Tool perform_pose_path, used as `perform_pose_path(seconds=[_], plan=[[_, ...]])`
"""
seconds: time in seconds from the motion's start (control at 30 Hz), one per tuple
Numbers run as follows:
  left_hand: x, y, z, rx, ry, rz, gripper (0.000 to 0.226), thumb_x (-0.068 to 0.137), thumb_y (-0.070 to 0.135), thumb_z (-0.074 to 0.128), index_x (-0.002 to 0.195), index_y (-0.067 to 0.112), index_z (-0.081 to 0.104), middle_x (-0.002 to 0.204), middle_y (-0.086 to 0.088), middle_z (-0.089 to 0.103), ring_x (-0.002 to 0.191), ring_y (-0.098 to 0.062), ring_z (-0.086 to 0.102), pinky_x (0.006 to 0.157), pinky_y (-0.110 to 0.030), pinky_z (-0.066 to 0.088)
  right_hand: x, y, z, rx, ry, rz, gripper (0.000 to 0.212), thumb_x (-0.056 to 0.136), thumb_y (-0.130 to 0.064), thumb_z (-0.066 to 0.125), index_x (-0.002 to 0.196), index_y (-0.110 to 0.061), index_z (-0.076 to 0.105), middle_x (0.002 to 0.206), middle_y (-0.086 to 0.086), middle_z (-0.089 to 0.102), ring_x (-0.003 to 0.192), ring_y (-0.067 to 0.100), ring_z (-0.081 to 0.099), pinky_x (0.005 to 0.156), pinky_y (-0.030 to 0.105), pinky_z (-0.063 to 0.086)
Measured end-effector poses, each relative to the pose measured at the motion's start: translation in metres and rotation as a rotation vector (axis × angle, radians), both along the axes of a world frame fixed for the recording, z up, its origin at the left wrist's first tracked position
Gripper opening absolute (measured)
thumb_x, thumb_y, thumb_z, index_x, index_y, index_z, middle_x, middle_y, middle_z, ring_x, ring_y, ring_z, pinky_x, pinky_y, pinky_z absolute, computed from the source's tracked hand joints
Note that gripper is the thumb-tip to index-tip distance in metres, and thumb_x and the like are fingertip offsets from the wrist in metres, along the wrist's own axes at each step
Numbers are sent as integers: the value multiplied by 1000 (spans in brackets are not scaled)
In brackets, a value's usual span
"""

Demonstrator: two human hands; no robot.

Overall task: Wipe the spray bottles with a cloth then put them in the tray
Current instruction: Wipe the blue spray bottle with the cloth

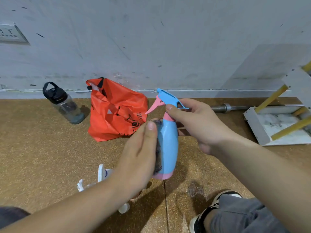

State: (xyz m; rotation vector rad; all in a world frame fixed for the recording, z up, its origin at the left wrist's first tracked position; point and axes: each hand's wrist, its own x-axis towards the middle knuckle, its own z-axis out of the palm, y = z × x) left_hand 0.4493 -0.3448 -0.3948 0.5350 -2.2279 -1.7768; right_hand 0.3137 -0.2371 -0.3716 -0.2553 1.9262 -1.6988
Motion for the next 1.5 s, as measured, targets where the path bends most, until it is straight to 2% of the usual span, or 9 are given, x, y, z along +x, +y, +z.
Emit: perform_pose_path(seconds=[0.17, 0.33, 0.47, 0.7, 0.83, 1.03, 1.17, 1.3, 1.5], plan=[[8, 10, 3, -244, -100, -189, 67, 100, 62, 23, 161, 38, 6, 163, 35, 0, 141, 30, -3, 112, 3, -3, 21, -4, -10, 33, 68, -7, 21, 97, -29, 72, 96, -8, 73, 82, 17, 71, 70, 14, 62, 65, 27, 52], [-14, -32, -2, -148, 68, -307, 50, 106, 24, 56, 154, 27, 44, 154, 26, 45, 140, 14, 40, 116, -10, 30, 18, -1, 0, -31, -33, -47, 22, 99, -30, 67, 85, -15, 58, 79, 8, 60, 64, 14, 58, 57, 29, 59], [-23, -36, -14, 35, 50, -82, 35, 94, 39, 72, 125, 25, 64, 116, 9, 74, 109, -9, 70, 88, -21, 55, 18, -3, 4, -61, 27, -70, 23, 100, -33, 66, 82, -21, 57, 81, 7, 62, 70, 18, 56, 62, 35, 52], [-17, -16, -22, -982, 3, -181, 53, 102, 44, 34, 141, 11, 47, 116, -5, 60, 102, -28, 60, 84, -46, 51, 41, -7, -13, -97, 55, -99, 38, 88, -39, 70, 80, -8, 50, 72, 13, 51, 66, 22, 43, 62, 43, 39], [-21, -41, -27, -628, 146, -291, 37, 109, 36, 35, 137, 21, 54, 118, 9, 66, 106, -12, 62, 90, -31, 49, 34, -5, -5, -80, 16, -124, 28, 97, -33, 69, 79, -16, 55, 83, 15, 62, 76, 25, 56, 77, 67, 55], [-34, -58, -35, 235, -236, 23, 32, 110, 24, 42, 104, 16, 73, 91, 6, 78, 84, -9, 69, 76, -26, 50, 5, 7, 10, -131, 1, -220, 18, 103, -28, 62, 89, -18, 57, 95, 10, 71, 100, 31, 75, 83, 52, 64], [-29, -35, -34, -86, -74, -31, 28, 112, 35, 37, 97, 30, 60, 79, 14, 63, 77, -14, 62, 75, -32, 48, 12, 3, 1, -79, -14, -223, 19, 102, -28, 64, 87, -19, 57, 90, 12, 69, 86, 26, 70, 84, 54, 62], [-16, -20, -27, -818, 103, -189, 39, 103, 41, 40, 133, 21, 53, 118, 4, 63, 109, -22, 60, 90, -41, 48, 40, -5, -12, -88, 1, -100, 23, 95, -33, 70, 80, -20, 59, 79, 23, 61, 73, 22, 53, 66, 41, 45], [-24, -44, -25, -89, 89, -328, 28, 111, 36, 45, 125, 22, 65, 113, 3, 74, 105, -18, 70, 92, -42, 56, 38, -5, -2, -108, -30, -146, 25, 100, -25, 67, 78, -19, 57, 84, 24, 64, 77, 28, 54, 81, 76, 49]])
